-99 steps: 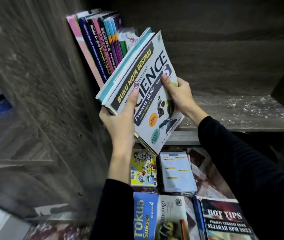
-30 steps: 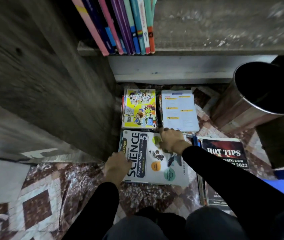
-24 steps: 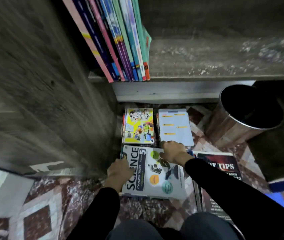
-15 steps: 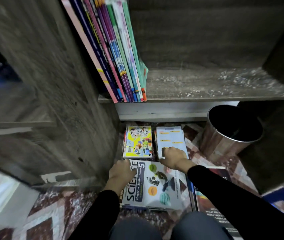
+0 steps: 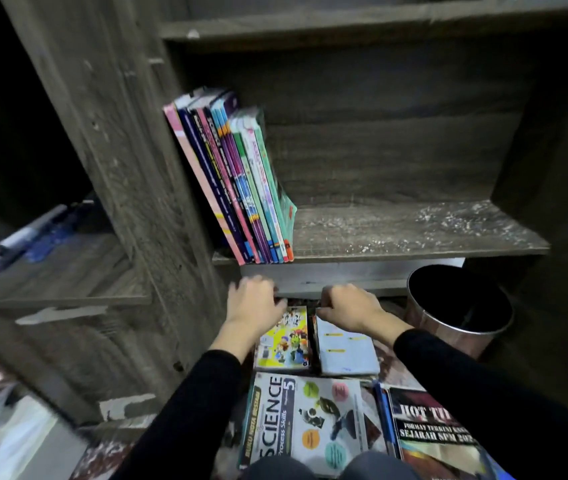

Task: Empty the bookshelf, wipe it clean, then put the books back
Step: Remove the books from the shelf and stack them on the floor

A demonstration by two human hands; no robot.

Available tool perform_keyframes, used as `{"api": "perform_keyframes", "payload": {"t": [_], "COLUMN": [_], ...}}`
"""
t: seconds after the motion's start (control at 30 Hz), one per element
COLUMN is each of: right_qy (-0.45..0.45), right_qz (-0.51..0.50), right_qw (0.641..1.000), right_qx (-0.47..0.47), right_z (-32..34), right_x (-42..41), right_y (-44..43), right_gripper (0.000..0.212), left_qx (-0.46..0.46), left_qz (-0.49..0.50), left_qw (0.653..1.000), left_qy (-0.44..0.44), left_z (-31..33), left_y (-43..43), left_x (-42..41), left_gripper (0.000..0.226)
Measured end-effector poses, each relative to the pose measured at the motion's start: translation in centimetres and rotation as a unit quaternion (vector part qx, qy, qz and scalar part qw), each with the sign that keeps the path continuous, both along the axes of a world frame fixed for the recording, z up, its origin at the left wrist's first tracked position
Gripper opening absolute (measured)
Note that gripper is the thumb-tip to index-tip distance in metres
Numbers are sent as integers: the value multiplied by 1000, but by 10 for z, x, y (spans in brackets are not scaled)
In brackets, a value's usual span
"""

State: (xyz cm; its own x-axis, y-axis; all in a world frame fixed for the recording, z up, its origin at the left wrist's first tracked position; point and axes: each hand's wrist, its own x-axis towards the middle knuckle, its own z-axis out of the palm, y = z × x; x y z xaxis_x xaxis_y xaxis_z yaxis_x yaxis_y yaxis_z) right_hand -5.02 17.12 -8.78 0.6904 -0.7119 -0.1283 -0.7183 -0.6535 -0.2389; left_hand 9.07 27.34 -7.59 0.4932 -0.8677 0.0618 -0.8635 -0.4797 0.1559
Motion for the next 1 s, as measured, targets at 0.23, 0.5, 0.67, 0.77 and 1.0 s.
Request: {"api": "perform_keyframes", "payload": {"t": [0.23,0.5,0.67,0.77,1.0], "right_qy": [-137,-278,-309,-330,-362], "right_qz": [-14,24,44,44,61], "right_qw": [990,960,950,943,930], "right_qx": [-23,-32,-14,3,-22], "right_z": [55,102,105,101,92], "right_x": [34,93,112,115,113], "right_y": [-31,-50,-58,-61,-64], "right_gripper": [29,61,73,72,64], "left_qx": [-225,-188,-177,-206,-254], "left_qz": [-25,2,-1,-9,-14], "left_qw": [952,932,923,923,919], "left_qy": [-205,-309,-341,-324,-303], "left_z": [99,154,155,152,143], "left_y": [-26,-50,-51,-54,-59], "left_x": [30,67,80,82,84], "left_gripper": [54,77,63,61,60]}}
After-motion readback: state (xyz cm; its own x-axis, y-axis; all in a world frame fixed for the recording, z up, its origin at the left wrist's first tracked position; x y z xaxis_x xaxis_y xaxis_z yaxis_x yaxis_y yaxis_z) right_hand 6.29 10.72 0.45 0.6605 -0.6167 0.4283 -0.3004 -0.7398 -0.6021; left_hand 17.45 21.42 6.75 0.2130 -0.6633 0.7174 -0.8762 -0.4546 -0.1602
